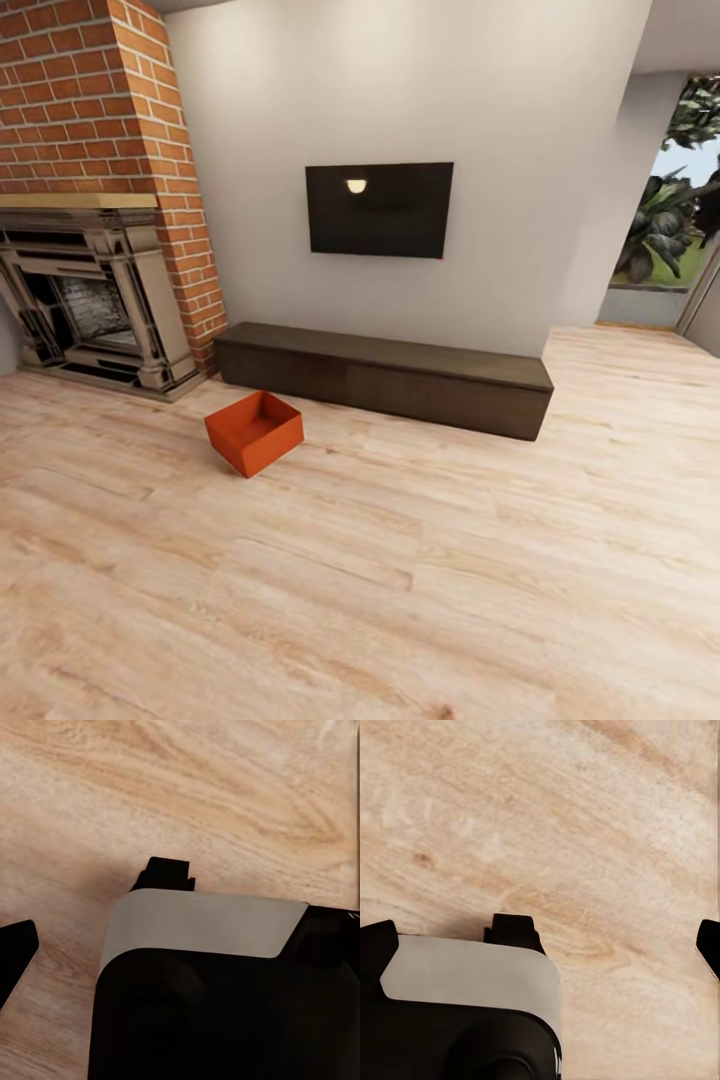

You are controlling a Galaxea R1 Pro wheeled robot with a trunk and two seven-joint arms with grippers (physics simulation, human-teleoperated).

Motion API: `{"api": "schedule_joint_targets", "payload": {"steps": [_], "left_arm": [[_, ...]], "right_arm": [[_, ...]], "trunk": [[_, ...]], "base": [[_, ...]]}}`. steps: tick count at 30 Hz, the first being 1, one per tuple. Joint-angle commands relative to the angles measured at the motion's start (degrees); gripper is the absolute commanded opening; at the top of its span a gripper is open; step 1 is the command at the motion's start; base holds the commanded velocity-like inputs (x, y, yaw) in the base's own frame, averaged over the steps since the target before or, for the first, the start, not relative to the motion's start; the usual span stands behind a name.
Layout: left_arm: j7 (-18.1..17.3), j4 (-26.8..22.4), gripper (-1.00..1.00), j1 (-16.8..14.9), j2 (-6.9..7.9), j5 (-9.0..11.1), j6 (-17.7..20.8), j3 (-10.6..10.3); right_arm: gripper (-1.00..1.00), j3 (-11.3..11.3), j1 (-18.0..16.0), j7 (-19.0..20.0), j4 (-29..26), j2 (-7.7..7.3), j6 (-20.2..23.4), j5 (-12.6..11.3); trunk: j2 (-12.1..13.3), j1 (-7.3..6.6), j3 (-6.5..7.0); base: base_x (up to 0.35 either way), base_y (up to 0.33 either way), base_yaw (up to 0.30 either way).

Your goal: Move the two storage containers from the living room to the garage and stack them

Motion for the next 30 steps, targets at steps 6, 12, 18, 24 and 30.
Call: {"api": "schedule_joint_targets", "payload": {"steps": [6, 12, 18, 24, 30], "left_arm": [[0.2, 0.0, 1.00, 0.0, -0.01, 0.5, 0.2, -0.1], [0.2, 0.0, 1.00, 0.0, -0.01, 0.5, 0.2, -0.1], [0.2, 0.0, 1.00, 0.0, -0.01, 0.5, 0.2, -0.1], [0.2, 0.0, 1.00, 0.0, -0.01, 0.5, 0.2, -0.1], [0.2, 0.0, 1.00, 0.0, -0.01, 0.5, 0.2, -0.1]], "right_arm": [[1.00, 0.5, 0.0, -0.1, 0.2, 0.04, -0.3, -0.6], [1.00, 0.5, -0.1, -0.1, 0.2, 0.04, -0.3, -0.6], [1.00, 0.5, -0.1, -0.1, 0.2, 0.04, -0.3, -0.5], [1.00, 0.5, -0.1, -0.1, 0.2, 0.04, -0.3, -0.5], [1.00, 0.5, -0.1, -0.1, 0.2, 0.04, -0.3, -0.5]], "trunk": [[0.0, 0.03, -0.05], [0.0, 0.03, -0.05], [0.0, 0.03, -0.05], [0.0, 0.03, -0.05], [0.0, 0.03, -0.05]], "base": [[0.322, 0.000, 0.000], [0.322, 0.000, 0.000], [0.322, 0.000, 0.000], [0.322, 0.000, 0.000], [0.322, 0.000, 0.000]]}}
